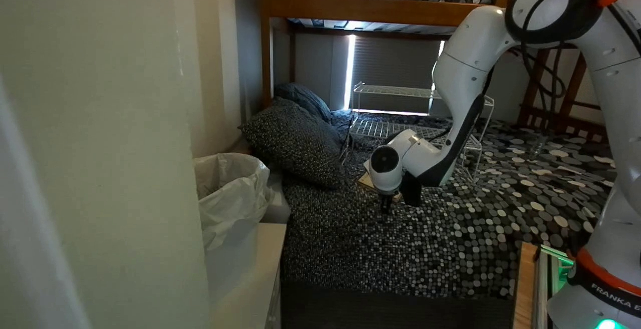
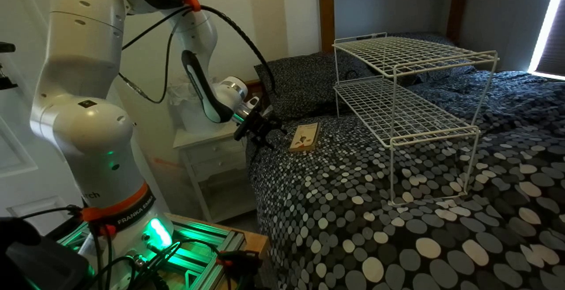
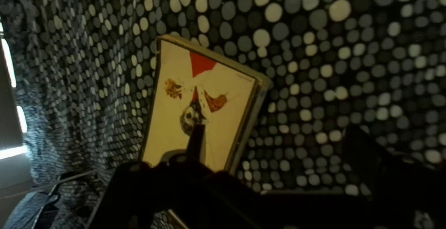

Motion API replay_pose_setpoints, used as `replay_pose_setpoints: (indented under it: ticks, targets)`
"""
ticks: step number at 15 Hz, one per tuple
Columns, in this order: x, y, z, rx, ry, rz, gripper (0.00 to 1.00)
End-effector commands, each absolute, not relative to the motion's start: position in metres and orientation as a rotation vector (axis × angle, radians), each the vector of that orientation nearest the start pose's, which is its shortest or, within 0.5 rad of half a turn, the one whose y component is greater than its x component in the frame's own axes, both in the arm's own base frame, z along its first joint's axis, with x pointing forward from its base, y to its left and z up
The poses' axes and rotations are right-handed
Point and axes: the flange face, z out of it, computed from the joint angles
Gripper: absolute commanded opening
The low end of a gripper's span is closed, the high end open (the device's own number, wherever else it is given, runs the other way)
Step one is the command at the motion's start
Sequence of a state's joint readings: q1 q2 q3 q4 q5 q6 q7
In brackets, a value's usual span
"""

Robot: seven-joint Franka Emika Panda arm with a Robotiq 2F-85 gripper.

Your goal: Remove the book from the wire mesh rack of the shoe rack and put it on the bed

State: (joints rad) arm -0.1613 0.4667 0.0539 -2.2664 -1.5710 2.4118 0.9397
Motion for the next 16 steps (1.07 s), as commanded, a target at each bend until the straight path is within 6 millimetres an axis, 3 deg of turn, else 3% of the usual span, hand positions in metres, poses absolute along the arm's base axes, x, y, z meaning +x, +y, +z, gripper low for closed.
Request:
replay_pose_setpoints:
  ticks: [1, 4, 8, 14, 15, 16]
  targets:
    - [0.475, -0.041, 0.177, 2.475, 0.467, 0.049, 1.0]
    - [0.453, -0.036, 0.212, 2.607, 0.486, 0.005, 0.99]
    - [0.425, -0.036, 0.233, 2.776, 0.536, -0.006, 1.0]
    - [0.409, -0.039, 0.238, 2.934, 0.662, 0.34, 1.0]
    - [0.422, -0.041, 0.239, 2.939, 0.616, 0.258, 1.0]
    - [0.42, -0.042, 0.237, 2.94, 0.628, 0.275, 1.0]
